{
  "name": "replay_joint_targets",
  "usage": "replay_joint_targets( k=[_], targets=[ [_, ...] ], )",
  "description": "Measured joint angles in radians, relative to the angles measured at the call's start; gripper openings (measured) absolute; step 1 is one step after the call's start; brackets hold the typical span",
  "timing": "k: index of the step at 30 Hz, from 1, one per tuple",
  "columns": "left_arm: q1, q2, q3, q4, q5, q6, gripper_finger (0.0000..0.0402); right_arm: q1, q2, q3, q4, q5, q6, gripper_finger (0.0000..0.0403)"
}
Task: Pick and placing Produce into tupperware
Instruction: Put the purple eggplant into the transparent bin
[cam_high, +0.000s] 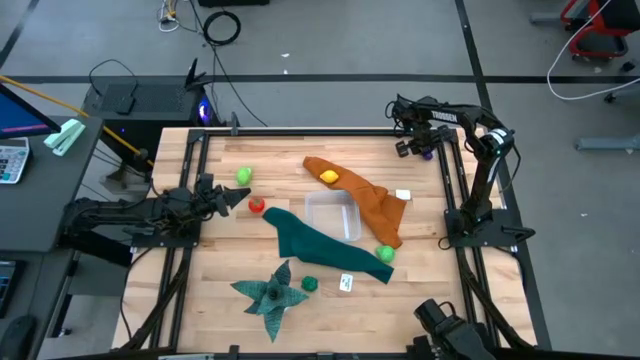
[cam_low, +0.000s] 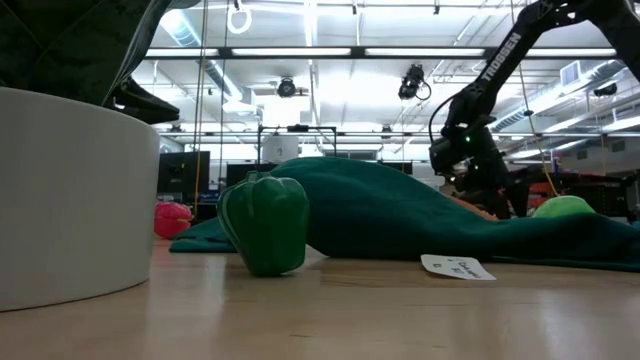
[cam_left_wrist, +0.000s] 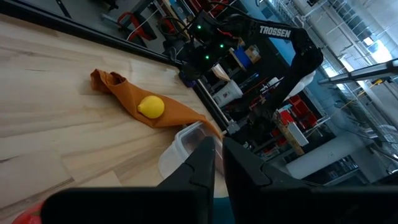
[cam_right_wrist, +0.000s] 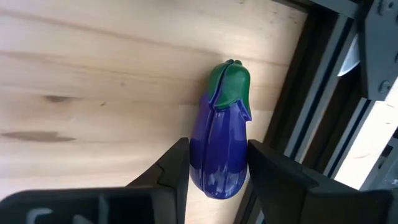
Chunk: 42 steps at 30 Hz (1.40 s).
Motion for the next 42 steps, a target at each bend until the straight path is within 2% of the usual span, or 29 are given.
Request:
replay_joint_targets(
  k=[12, 23, 42],
  targets=[
    [0.0, 0.0, 0.0, 0.0, 0.0, 0.0, 0.004, 0.1, -0.012, 0.0, -0.004, -0.035, 0.005, 0.0111],
    [0.0, 0.0, 0.0, 0.0, 0.0, 0.0, 0.0034, 0.198, -0.119, -0.001, -0.006, -0.11, 0.007, 0.01],
    [0.0, 0.0, 0.0, 0.001, 0.003, -0.003, 0.004, 0.421, -0.323, 0.0, 0.032, -0.396, 0.113, 0.0099]
  ],
)
